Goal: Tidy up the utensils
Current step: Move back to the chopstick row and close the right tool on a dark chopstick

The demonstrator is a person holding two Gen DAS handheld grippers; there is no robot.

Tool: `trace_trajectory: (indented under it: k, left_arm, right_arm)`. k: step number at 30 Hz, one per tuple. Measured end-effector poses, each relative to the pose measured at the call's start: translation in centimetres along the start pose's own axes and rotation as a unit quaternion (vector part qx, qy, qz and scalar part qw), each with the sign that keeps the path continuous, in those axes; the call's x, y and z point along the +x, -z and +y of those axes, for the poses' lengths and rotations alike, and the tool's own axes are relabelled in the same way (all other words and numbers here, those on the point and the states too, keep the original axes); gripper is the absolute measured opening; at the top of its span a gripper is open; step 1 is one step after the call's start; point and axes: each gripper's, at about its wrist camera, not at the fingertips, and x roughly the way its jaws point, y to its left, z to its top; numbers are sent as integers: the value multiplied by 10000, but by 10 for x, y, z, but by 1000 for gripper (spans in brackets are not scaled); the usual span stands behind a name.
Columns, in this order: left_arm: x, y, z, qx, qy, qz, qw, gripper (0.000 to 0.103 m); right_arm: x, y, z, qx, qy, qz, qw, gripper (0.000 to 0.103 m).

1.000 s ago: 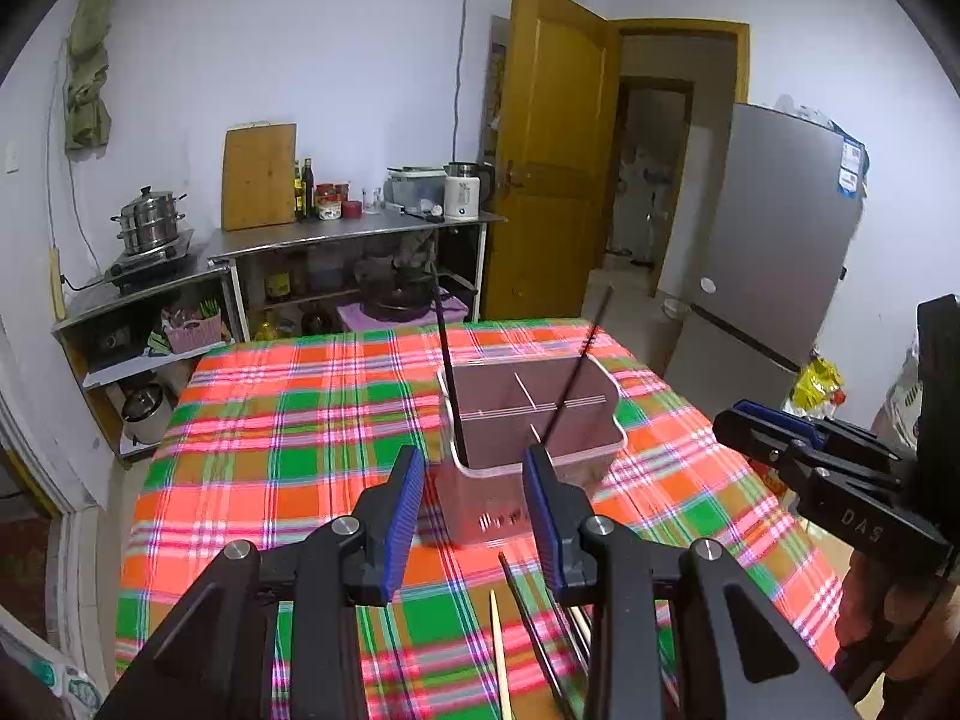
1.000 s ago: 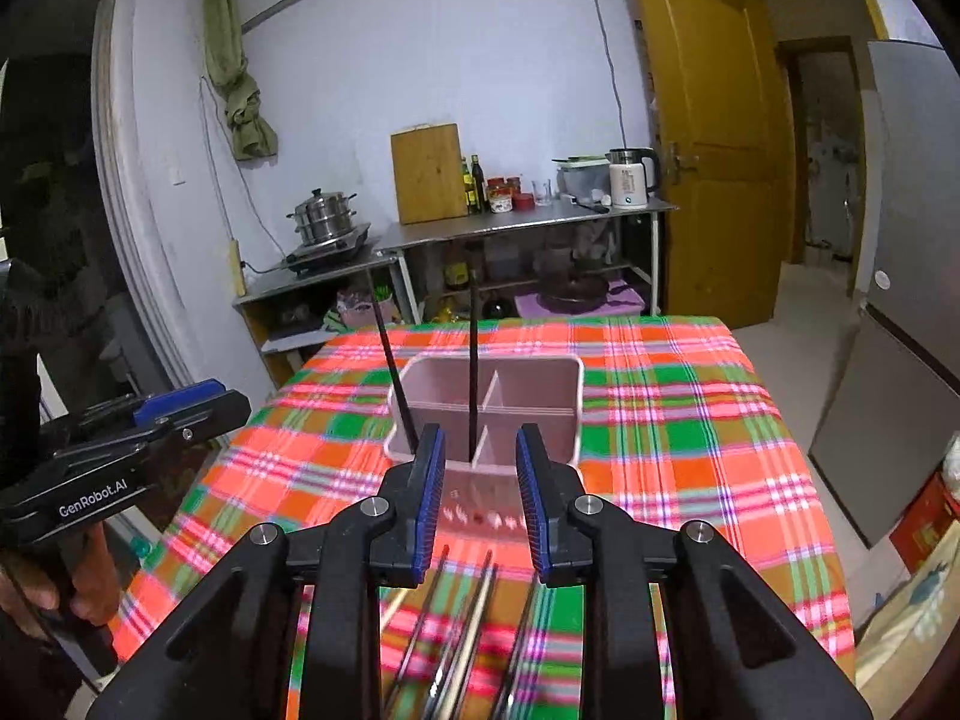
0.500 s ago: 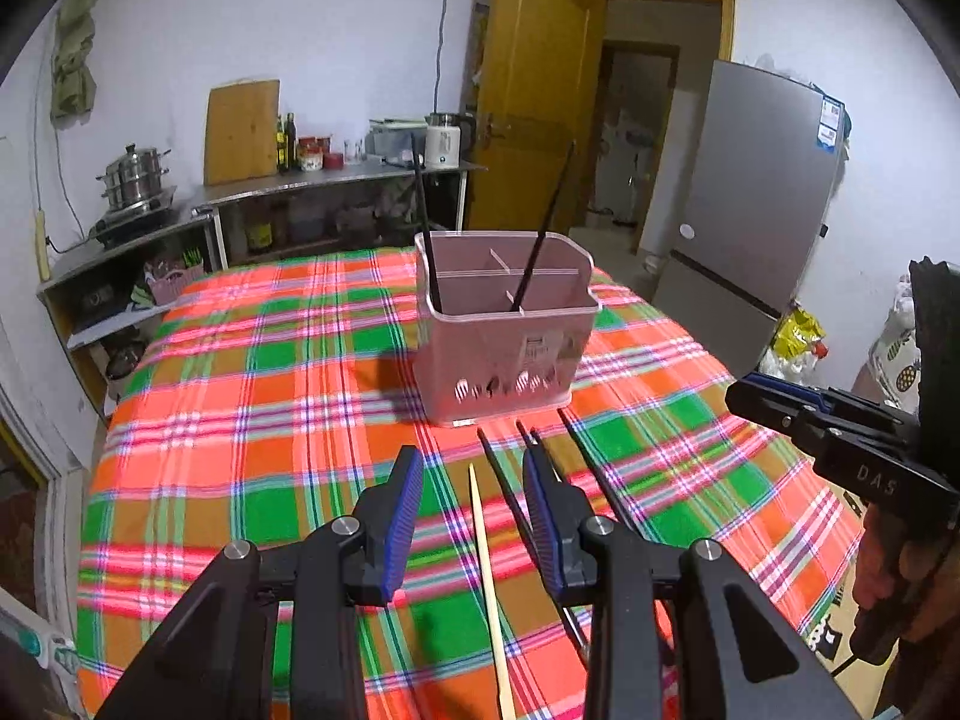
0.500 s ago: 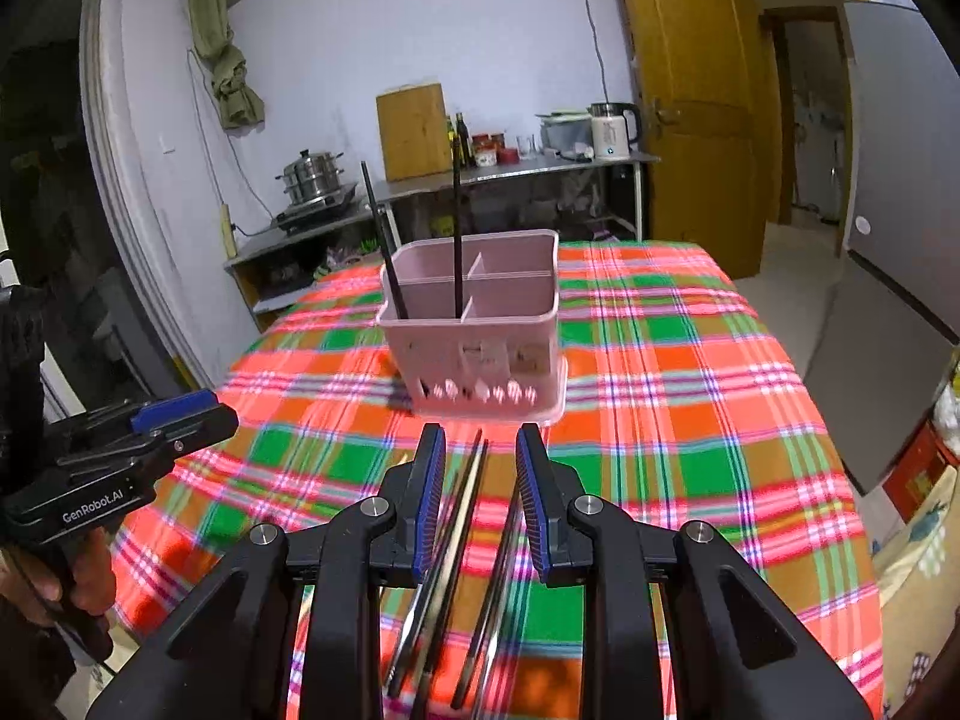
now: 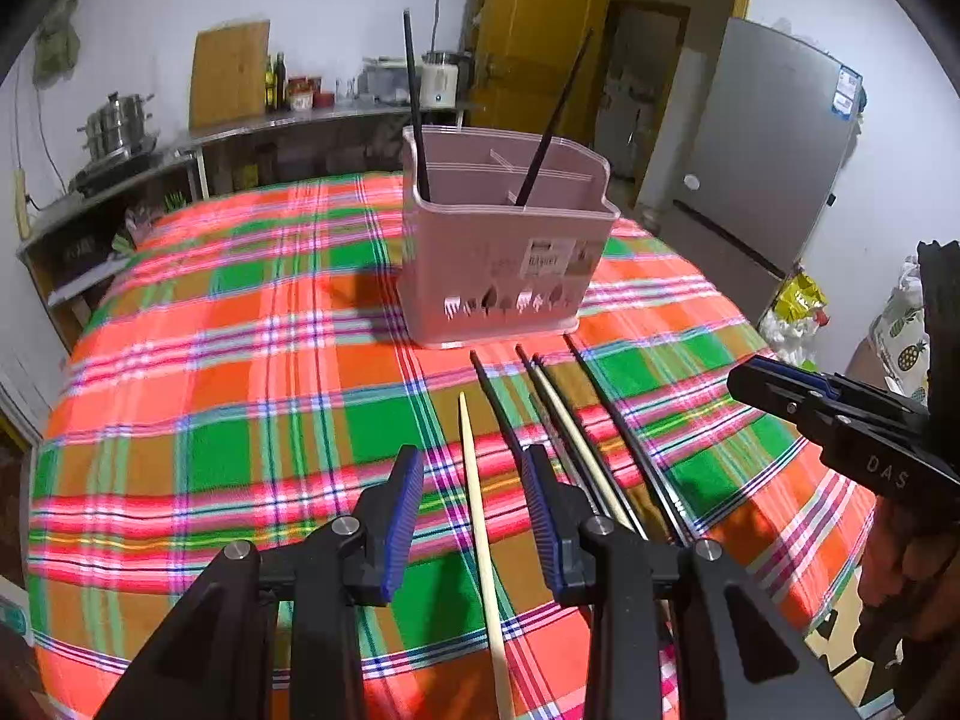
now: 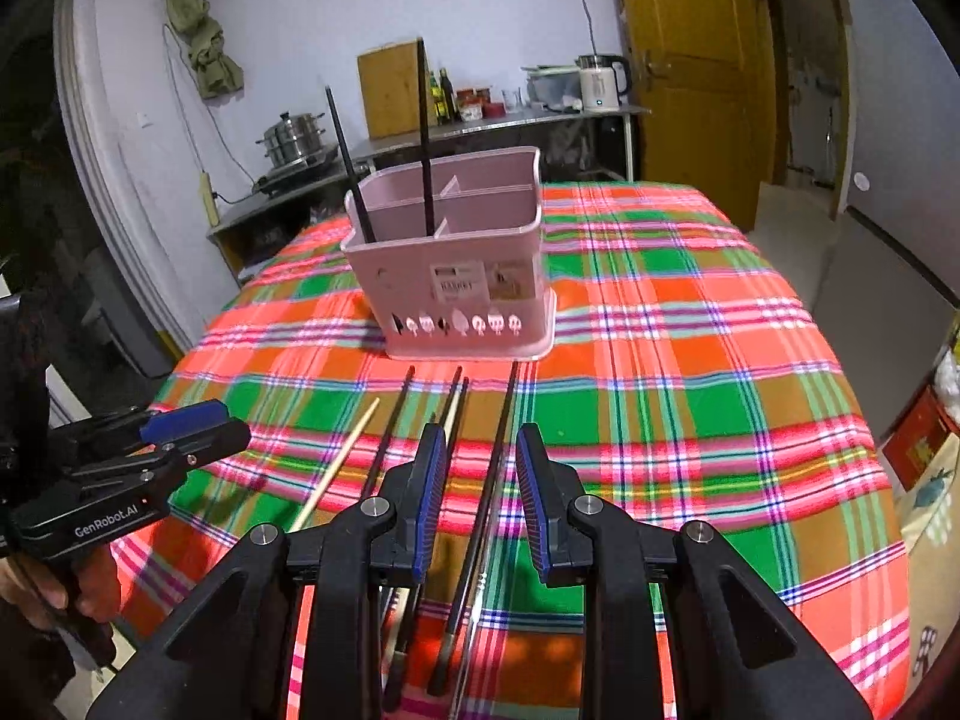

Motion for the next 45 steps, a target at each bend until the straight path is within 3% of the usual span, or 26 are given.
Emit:
trace_trajectory:
  k: [14, 19, 26, 37, 41, 45]
  left_arm:
    - [74, -8, 5, -61, 6, 635, 9980, 34]
    - [92, -8, 4, -31, -90, 832, 9965, 26]
    - [97, -14, 10, -59, -306, 776, 9965, 8]
    - [102, -20, 20, -230, -393, 769, 9960, 7]
    - [106, -25, 18, -17, -425, 852, 9955, 7]
    - [108, -28, 17, 11, -398, 925, 9949, 6]
  right_arm:
    - [61, 2, -10, 88, 55, 565, 9983, 25]
    - [81, -3, -11, 69, 78, 722, 9973, 25]
    - [106, -12, -12, 33, 112, 868, 9962, 24]
    - [132, -22, -7, -69, 232, 1077, 9939, 22]
    - [138, -25, -6, -109, 341, 1118, 9931, 8]
    - [137, -26, -11, -42, 259, 1141, 9931, 6]
